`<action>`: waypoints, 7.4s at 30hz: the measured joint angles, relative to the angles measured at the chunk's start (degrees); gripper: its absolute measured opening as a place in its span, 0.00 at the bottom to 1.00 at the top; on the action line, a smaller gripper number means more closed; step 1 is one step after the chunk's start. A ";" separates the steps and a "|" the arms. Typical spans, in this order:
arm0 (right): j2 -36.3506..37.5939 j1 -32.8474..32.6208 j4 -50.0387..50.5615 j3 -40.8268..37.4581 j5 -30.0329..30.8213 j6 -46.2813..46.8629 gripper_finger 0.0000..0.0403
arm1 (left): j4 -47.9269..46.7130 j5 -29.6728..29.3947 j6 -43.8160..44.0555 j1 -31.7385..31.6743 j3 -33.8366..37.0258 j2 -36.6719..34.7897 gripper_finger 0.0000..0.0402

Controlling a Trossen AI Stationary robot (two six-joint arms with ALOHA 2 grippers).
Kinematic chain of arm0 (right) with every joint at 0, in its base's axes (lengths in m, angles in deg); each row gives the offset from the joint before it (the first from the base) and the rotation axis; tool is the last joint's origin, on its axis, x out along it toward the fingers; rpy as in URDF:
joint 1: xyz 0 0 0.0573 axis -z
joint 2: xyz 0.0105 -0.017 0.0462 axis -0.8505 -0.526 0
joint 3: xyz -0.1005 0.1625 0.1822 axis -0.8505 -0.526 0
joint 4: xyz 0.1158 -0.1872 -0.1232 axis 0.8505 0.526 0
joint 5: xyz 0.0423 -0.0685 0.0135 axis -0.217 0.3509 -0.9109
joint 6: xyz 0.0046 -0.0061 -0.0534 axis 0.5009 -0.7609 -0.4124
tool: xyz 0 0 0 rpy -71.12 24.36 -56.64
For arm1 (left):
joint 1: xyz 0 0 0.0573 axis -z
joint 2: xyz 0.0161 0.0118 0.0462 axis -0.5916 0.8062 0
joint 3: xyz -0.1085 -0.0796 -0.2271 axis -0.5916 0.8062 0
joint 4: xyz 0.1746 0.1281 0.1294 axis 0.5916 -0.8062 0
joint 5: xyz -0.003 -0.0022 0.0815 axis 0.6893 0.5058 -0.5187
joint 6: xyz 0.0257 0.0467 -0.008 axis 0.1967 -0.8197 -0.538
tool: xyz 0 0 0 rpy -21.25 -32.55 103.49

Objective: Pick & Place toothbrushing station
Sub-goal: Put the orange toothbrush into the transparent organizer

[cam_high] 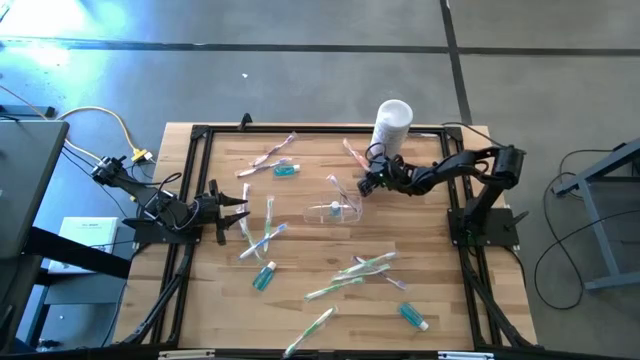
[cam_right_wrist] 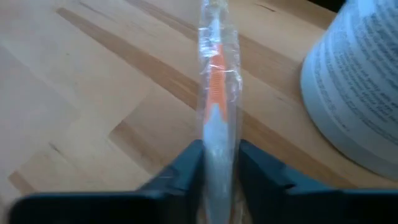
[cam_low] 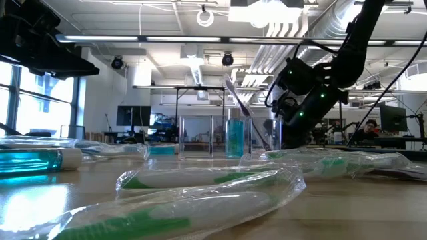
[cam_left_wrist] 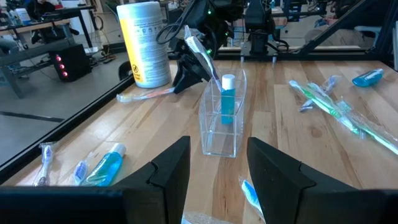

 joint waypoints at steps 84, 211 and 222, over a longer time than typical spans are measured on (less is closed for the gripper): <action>-2.32 -23.45 -59.89 -15.02 -5.07 -5.63 0.05 | -1.09 0.09 1.33 0.02 -0.02 -0.01 0.39; 9.38 -30.05 -50.26 -15.04 -5.25 -18.57 0.38 | 66.46 83.57 1.54 -59.63 -24.96 92.81 0.38; 9.35 -30.05 -49.88 -15.04 -5.27 -17.52 0.38 | 64.96 83.71 3.02 -59.14 -27.63 95.17 0.38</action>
